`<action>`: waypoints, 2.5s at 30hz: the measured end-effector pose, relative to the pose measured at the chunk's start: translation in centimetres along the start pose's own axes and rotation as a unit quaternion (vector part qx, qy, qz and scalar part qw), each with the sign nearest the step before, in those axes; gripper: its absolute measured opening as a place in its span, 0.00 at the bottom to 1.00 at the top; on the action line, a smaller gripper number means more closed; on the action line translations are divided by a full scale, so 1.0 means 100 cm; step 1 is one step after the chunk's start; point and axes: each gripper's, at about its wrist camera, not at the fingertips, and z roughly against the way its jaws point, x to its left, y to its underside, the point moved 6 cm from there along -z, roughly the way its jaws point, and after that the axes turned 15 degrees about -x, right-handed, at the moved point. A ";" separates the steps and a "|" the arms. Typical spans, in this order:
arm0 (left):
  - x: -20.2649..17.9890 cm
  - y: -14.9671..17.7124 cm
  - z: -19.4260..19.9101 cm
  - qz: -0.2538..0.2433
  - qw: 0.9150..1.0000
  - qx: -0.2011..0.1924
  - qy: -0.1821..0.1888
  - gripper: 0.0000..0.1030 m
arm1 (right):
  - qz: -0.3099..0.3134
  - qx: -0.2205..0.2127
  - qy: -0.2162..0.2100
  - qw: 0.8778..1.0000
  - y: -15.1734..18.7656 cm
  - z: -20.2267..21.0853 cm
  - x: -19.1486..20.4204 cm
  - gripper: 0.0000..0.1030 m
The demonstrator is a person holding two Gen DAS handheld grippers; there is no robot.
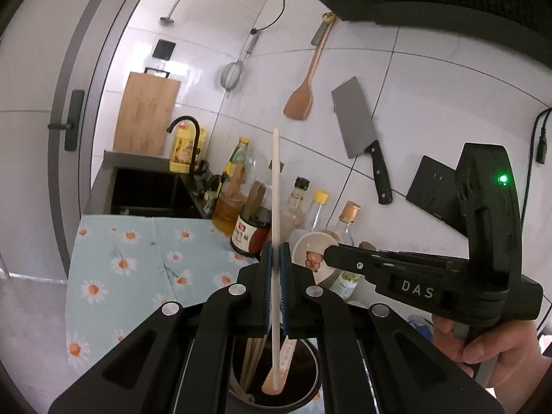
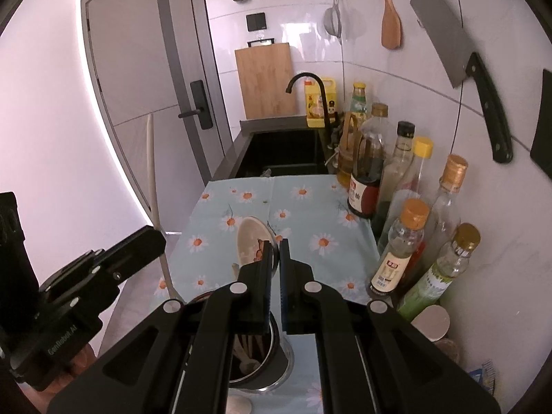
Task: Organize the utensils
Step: 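Carry the chopstick and beige spoon over the black holder and lower them in, then open both grippers to drop the chopstick and spoon into the holder, then lift both open grippers out of the holder and back over the table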
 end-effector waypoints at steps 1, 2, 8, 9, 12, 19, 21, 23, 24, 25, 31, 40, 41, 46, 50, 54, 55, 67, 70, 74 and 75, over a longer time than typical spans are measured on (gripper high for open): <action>0.000 0.002 -0.001 -0.004 1.000 0.000 -0.001 0.04 | -0.001 0.001 0.001 1.000 0.002 -0.001 0.000 0.05; 0.000 0.004 -0.001 -0.007 1.000 0.000 -0.003 0.04 | -0.001 0.003 0.001 1.000 0.003 -0.002 0.000 0.05; 0.001 0.019 -0.006 -0.024 1.000 0.014 -0.010 0.04 | -0.003 0.015 -0.005 1.000 0.012 -0.006 0.004 0.05; 0.002 0.022 -0.006 -0.025 0.999 0.017 -0.014 0.04 | -0.005 0.018 -0.008 1.000 0.013 -0.006 0.004 0.06; 0.003 0.029 -0.004 -0.023 0.999 0.024 -0.018 0.04 | -0.022 0.026 -0.015 0.999 0.016 -0.004 0.003 0.12; 0.005 0.035 0.003 -0.015 0.999 0.032 -0.023 0.18 | -0.022 0.014 -0.018 0.999 0.009 0.010 0.006 0.16; 0.004 0.034 0.004 -0.015 0.999 0.034 -0.024 0.18 | -0.020 0.011 -0.015 1.000 0.007 0.012 0.005 0.16; 0.003 0.033 0.006 -0.017 0.999 0.032 -0.025 0.18 | -0.024 0.012 -0.012 1.000 0.007 0.014 0.002 0.16; 0.003 0.032 0.008 -0.018 0.999 0.031 -0.025 0.18 | -0.023 0.012 -0.012 1.000 0.007 0.015 0.002 0.16; 0.002 0.032 0.009 -0.019 0.999 0.030 -0.025 0.18 | -0.023 0.013 -0.012 1.000 0.007 0.016 0.002 0.16; -0.002 0.026 0.018 -0.021 0.999 0.026 -0.031 0.18 | -0.022 0.018 -0.020 0.999 0.010 0.024 0.006 0.17; -0.011 0.014 0.042 -0.028 0.999 0.019 -0.033 0.18 | -0.030 0.020 -0.039 0.999 0.016 0.043 0.017 0.21; -0.012 0.014 0.045 -0.029 0.999 0.018 -0.033 0.18 | -0.030 0.022 -0.041 0.998 0.018 0.046 0.018 0.21; -0.021 0.013 0.060 -0.033 0.999 0.021 -0.034 0.18 | -0.029 0.033 -0.045 0.998 0.030 0.058 0.021 0.21; -0.029 0.016 0.072 -0.039 0.998 0.025 -0.034 0.18 | -0.035 0.043 -0.049 0.997 0.040 0.067 0.021 0.21; -0.033 0.022 0.085 -0.042 0.998 0.033 -0.038 0.25 | -0.037 0.065 -0.049 0.996 0.056 0.078 0.022 0.26; -0.034 0.024 0.088 -0.043 0.998 0.035 -0.040 0.25 | -0.036 0.068 -0.048 0.996 0.058 0.080 0.022 0.26; -0.019 0.060 0.134 -0.014 0.994 0.077 -0.074 0.29 | -0.065 0.195 -0.059 0.977 0.132 0.080 0.039 0.38; -0.015 0.074 0.146 -0.001 0.993 0.090 -0.081 0.29 | -0.082 0.225 -0.060 0.969 0.151 0.075 0.043 0.38; -0.008 0.094 0.159 0.012 0.990 0.111 -0.091 0.29 | -0.089 0.269 -0.046 0.958 0.176 0.064 0.046 0.38; -0.006 0.098 0.161 0.017 0.989 0.116 -0.091 0.29 | -0.093 0.280 -0.046 0.954 0.182 0.061 0.047 0.38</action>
